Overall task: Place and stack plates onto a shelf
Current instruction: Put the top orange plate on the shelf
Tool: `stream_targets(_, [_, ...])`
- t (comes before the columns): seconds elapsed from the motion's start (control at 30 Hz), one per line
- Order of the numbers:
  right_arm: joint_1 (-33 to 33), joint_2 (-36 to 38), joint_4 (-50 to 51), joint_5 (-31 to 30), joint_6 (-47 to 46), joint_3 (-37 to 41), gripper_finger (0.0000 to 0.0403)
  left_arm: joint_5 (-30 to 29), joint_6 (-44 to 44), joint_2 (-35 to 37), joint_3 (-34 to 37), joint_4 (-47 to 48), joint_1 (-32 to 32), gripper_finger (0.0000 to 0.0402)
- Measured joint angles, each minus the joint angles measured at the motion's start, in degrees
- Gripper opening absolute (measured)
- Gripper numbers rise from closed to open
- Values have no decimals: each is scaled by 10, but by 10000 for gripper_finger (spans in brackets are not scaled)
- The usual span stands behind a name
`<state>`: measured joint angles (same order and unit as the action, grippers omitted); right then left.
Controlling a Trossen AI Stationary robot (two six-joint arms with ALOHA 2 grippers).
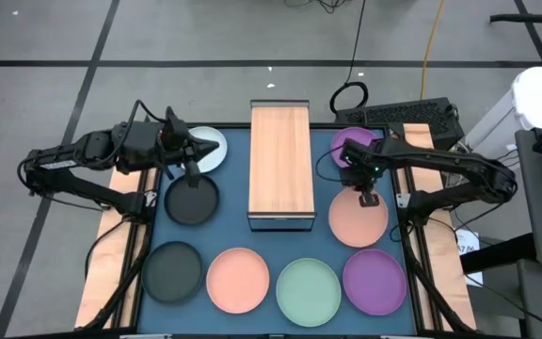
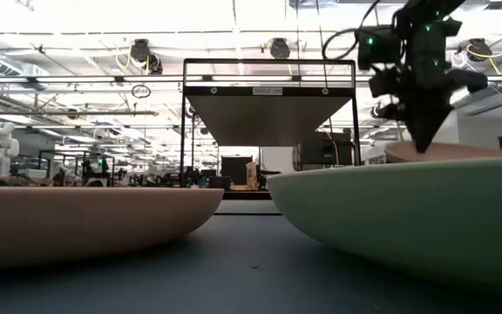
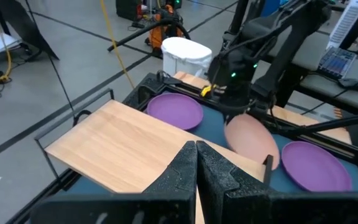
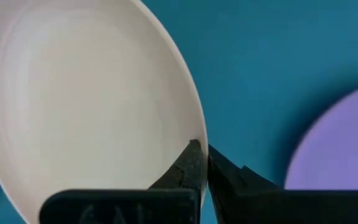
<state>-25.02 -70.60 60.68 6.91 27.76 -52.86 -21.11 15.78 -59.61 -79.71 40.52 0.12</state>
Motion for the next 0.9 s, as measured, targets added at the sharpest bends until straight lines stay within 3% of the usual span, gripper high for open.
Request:
stream_targets(0.37, [0,0,162,5,-139,-125,1,0,-5,0,0,0,21,4])
stream_targets(0.57, [0,0,215,6,-243,-200,1,0,-18,0,0,5,22,4])
stream_targets(0.9, [0,0,293,8,-340,-296,1,0,-21,0,0,5,26,4])
